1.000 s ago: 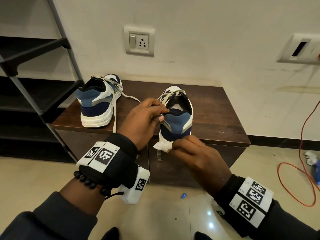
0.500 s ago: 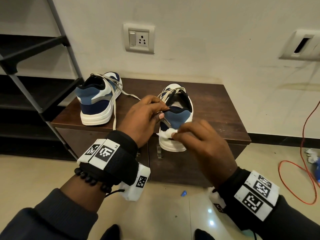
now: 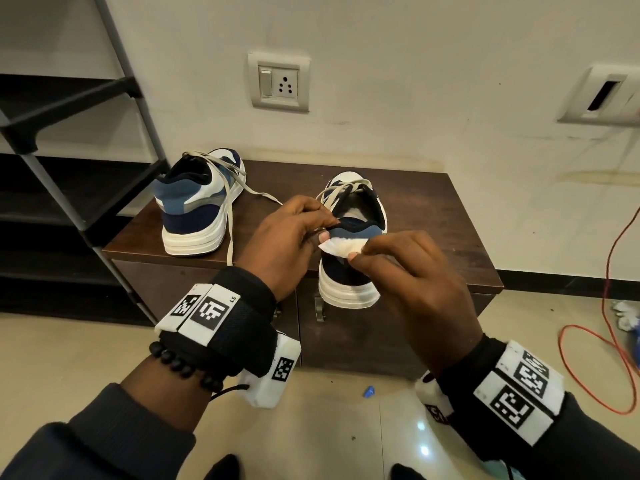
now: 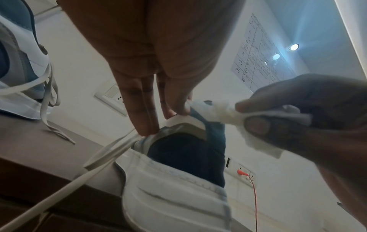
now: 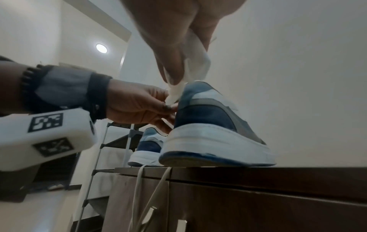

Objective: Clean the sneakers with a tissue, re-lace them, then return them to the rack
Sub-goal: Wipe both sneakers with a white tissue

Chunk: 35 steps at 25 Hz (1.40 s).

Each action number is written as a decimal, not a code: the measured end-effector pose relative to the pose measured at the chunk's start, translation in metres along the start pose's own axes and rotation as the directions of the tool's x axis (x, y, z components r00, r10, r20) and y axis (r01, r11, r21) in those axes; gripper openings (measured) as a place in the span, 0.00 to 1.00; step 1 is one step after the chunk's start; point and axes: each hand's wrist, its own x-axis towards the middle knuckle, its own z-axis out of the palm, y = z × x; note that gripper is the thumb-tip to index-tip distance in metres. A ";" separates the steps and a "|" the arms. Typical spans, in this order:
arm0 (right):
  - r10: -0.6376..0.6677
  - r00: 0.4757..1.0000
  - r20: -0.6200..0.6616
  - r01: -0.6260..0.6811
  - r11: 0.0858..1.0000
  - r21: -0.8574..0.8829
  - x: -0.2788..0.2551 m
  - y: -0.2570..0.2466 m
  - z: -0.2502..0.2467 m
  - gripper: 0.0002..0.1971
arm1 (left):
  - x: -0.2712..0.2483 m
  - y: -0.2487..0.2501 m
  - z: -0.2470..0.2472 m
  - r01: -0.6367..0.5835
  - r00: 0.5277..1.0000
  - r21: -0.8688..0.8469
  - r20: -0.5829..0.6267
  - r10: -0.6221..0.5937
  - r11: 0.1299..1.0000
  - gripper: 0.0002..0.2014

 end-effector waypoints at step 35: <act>0.723 0.667 0.179 -0.687 0.504 0.523 0.019 0.035 0.028 0.12 | -0.012 0.014 -0.011 -0.129 0.991 0.364 0.005 0.137 0.922 0.14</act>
